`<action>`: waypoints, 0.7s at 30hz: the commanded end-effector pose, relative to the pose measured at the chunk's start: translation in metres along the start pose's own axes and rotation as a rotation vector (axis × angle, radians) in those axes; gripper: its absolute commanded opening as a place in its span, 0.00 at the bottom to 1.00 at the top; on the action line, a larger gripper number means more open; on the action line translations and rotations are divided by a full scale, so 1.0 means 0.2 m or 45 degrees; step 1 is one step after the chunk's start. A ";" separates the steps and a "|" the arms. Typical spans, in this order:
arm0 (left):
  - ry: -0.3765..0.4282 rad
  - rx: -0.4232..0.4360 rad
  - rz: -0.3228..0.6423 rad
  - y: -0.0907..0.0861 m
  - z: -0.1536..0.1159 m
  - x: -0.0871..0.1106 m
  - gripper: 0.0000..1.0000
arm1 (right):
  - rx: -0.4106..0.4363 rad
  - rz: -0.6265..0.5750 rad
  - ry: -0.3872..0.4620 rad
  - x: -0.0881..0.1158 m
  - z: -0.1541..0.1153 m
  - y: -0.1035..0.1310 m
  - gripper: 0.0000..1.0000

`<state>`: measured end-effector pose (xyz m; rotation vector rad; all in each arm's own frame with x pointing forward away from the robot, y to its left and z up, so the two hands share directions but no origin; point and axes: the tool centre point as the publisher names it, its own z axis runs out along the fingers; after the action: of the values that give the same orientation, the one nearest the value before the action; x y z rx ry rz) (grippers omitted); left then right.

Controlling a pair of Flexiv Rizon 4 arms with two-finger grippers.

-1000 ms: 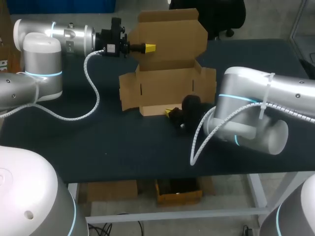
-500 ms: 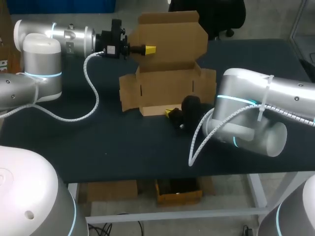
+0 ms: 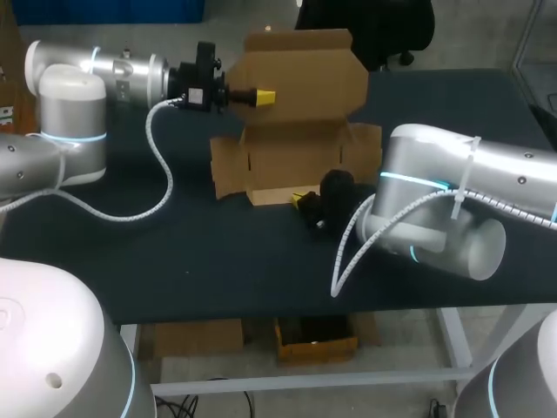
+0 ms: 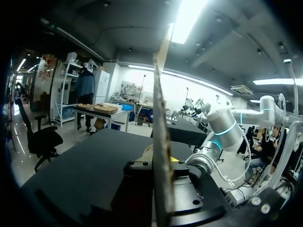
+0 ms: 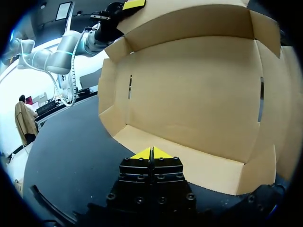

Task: Assemble the packaging by folding the flat box into shape, placing the metal phone stand inside, and closing the box properly

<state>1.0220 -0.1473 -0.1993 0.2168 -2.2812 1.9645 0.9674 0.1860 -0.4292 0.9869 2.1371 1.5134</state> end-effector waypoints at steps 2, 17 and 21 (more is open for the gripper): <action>0.008 0.010 -0.010 0.03 -0.01 0.03 0.00 | -0.013 0.000 -0.014 0.01 0.02 -0.04 0.00; 0.043 0.001 -0.049 0.07 0.02 0.08 0.00 | -0.013 0.000 -0.014 0.01 0.02 -0.04 0.00; 0.047 -0.001 -0.055 0.07 0.03 0.09 0.00 | -0.013 0.000 -0.014 0.01 0.02 -0.04 0.00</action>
<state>1.0016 -0.1500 -0.2078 0.2294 -2.2395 1.9326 0.9673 0.1859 -0.4293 0.9866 2.1339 1.5157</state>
